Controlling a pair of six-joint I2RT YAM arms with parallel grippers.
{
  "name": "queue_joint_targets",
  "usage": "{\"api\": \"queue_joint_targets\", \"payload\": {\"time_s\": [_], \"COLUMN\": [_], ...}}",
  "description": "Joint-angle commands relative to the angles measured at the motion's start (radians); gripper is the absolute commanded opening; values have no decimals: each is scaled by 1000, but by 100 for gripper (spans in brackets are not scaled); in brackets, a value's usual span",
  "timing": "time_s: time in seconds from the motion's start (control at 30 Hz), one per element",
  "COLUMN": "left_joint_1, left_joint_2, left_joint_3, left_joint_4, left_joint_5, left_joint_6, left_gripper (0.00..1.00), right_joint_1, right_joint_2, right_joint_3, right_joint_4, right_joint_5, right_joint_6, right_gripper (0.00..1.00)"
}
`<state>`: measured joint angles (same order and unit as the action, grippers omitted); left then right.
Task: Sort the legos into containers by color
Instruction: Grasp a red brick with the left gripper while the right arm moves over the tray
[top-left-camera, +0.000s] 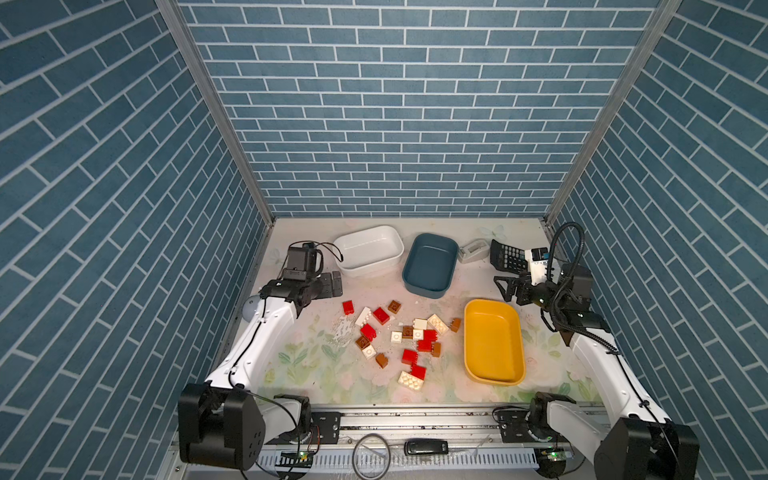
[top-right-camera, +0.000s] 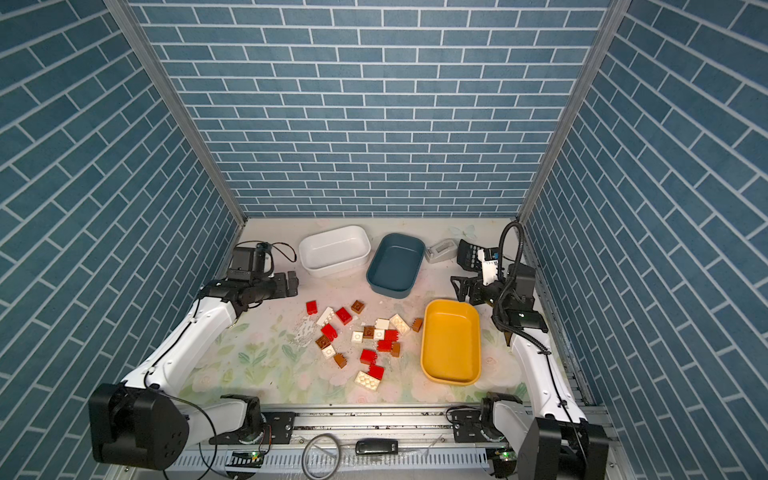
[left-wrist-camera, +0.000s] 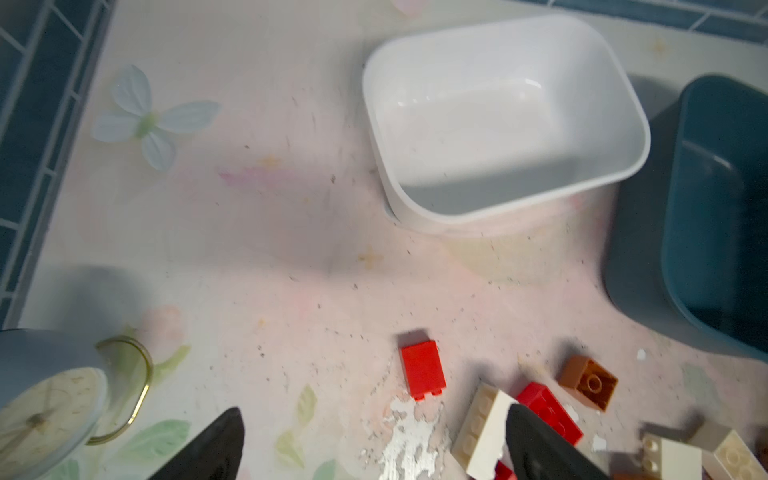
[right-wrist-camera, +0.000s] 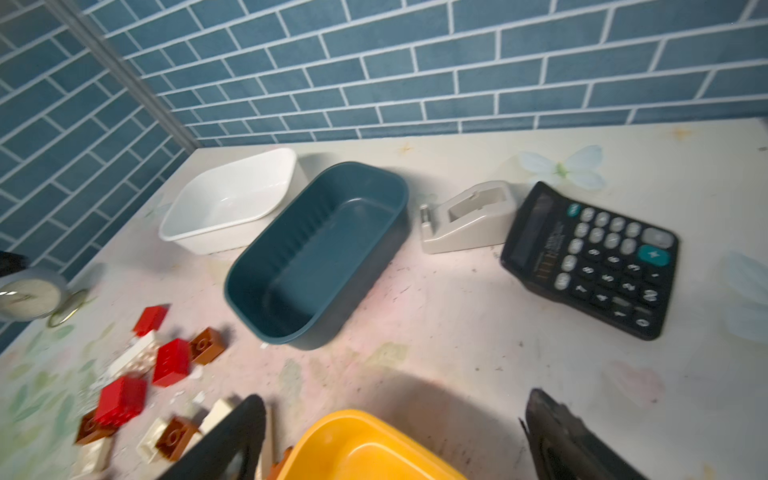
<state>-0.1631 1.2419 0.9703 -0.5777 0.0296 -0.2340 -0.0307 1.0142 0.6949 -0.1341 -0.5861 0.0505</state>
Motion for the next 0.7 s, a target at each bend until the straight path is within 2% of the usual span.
{"api": "queue_joint_targets", "payload": {"time_s": [0.0,0.23,0.5,0.67], "left_joint_1": [-51,-113,-150,-159], "left_joint_2": [24,111,264,341], "left_joint_3": [6,-14,16,15], "left_joint_4": [-135,-81,-26,31], "left_joint_5": [-9,-16,-115,-135], "left_joint_6": [-65,-161,-280,-315], "left_gripper": [97,91,80,75], "right_joint_1": [32,143,267,333], "right_joint_2": [-20,-11,27,69], "right_joint_3": [44,104,154,189], "right_joint_4": [-192,-325,-344,-338], "right_joint_5": [-109,-124,-124,-112], "right_joint_6": [-38,-53,-35,-29], "right_gripper": [97,97,97,99]}}
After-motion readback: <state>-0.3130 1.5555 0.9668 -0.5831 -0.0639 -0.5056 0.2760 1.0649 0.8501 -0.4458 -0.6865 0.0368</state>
